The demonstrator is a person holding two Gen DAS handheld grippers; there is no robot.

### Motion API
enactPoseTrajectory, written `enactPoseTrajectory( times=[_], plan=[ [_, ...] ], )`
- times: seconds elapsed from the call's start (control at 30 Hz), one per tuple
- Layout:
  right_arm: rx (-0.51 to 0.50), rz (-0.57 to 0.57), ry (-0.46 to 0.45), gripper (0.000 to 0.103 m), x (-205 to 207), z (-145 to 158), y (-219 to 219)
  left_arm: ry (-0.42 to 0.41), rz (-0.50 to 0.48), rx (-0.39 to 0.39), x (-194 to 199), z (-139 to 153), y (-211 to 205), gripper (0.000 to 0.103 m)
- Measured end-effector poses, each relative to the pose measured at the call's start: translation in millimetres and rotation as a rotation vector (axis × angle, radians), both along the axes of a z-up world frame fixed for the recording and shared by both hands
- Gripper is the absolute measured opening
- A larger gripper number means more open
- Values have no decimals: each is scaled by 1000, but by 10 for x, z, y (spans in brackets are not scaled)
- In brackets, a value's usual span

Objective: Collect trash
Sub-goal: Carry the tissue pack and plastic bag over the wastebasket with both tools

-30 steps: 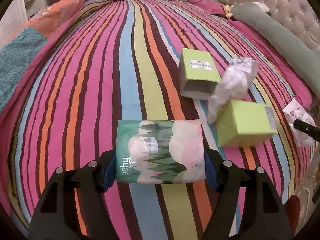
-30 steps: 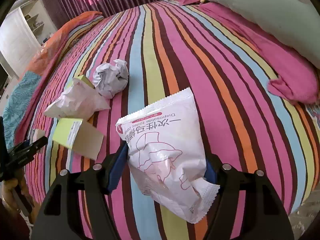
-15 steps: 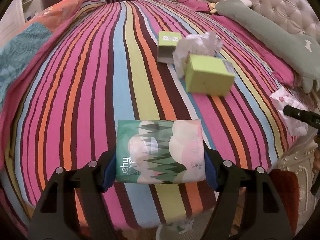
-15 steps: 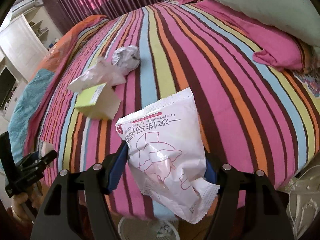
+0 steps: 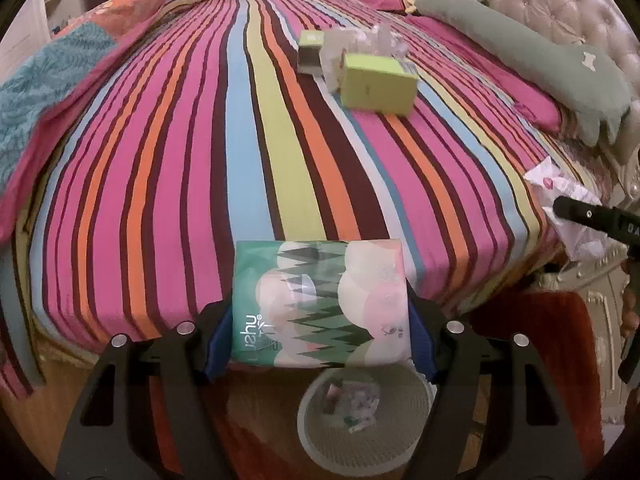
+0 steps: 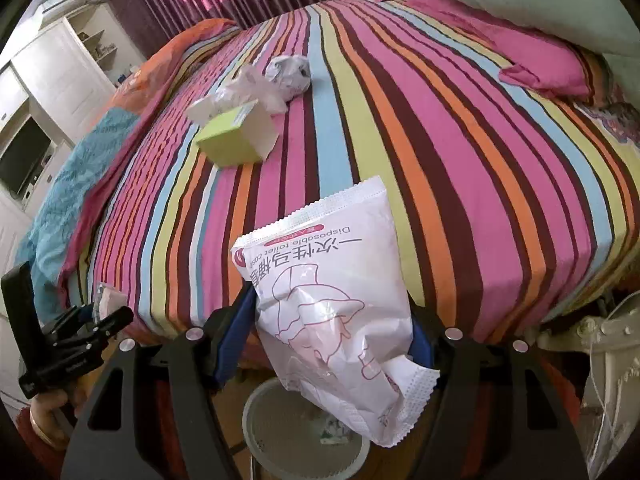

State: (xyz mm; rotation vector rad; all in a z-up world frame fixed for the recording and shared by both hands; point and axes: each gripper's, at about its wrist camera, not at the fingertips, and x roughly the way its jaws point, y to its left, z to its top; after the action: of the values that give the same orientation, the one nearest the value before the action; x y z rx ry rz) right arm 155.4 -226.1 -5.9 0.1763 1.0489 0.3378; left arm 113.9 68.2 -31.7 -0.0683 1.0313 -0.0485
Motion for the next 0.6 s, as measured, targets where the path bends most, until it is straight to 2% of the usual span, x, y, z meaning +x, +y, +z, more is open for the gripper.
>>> enactPoseTrajectory(
  times=[0.27,0.6],
  plan=[
    [0,35,63,64,-411,-161,97,62,-35,15,-418,-194,-196,69],
    [-1,70,203,64,-677,-531,278,154,-94,32,-622,-520,-412,69]
  ],
)
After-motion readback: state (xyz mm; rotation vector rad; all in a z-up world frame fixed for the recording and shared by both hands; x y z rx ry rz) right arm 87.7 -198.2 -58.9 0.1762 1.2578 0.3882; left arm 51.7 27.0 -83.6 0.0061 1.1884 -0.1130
